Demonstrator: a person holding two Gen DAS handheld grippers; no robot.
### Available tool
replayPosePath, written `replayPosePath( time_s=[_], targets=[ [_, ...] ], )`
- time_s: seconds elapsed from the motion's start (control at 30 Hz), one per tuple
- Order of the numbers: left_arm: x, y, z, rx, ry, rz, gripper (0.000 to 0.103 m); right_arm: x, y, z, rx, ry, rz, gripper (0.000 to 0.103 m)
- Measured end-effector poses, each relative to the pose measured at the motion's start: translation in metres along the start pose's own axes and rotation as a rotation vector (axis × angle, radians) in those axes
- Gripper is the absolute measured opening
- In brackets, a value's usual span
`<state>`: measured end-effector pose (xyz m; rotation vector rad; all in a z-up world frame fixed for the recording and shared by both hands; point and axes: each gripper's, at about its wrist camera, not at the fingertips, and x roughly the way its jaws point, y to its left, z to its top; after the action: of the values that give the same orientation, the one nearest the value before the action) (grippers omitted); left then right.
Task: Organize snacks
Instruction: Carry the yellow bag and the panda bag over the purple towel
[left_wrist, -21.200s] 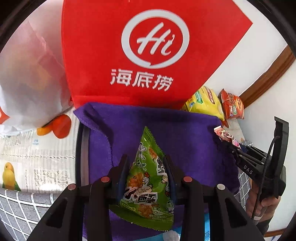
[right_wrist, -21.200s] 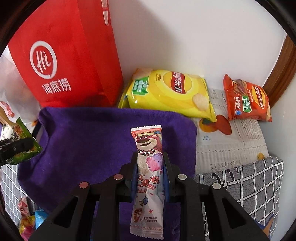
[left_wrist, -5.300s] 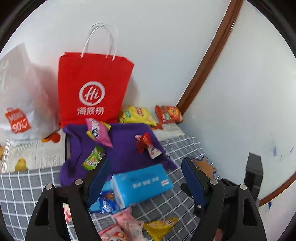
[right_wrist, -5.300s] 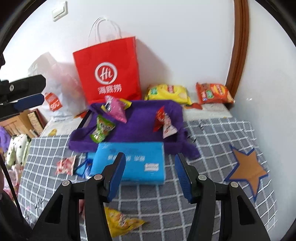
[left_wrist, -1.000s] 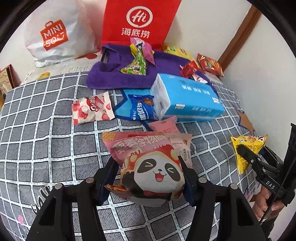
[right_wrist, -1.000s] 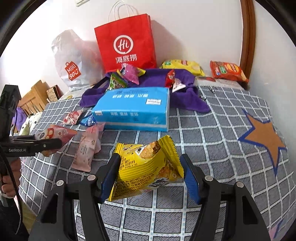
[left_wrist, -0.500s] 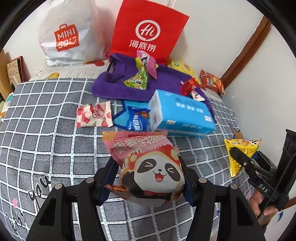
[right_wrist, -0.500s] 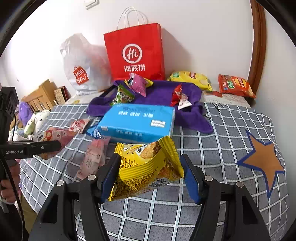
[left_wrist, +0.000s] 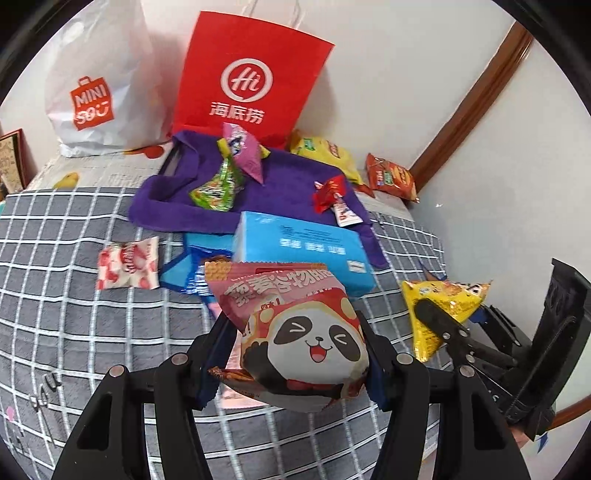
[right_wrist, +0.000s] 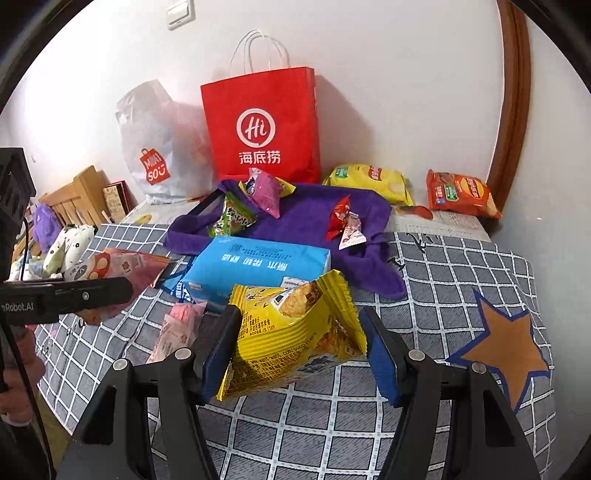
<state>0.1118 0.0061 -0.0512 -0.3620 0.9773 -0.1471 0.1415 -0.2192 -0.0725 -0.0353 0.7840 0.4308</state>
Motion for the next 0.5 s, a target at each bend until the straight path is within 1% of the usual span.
replayPosePath(
  time_s=[0.27,0.4,0.5],
  targets=[
    [-0.002,-0.014,0.021,0.045,0.005,-0.028,0.06,0.003,-0.003,0.02,0.05,-0.029,-0.022,0.065],
    [-0.005,-0.017,0.04,0.082,0.011,-0.024,0.06,0.005,0.0,0.035,0.074,-0.044,-0.039,0.065],
    [-0.008,-0.015,0.058,0.107,0.01,-0.039,0.06,0.007,0.004,0.051,0.086,-0.068,-0.063,0.065]
  ],
)
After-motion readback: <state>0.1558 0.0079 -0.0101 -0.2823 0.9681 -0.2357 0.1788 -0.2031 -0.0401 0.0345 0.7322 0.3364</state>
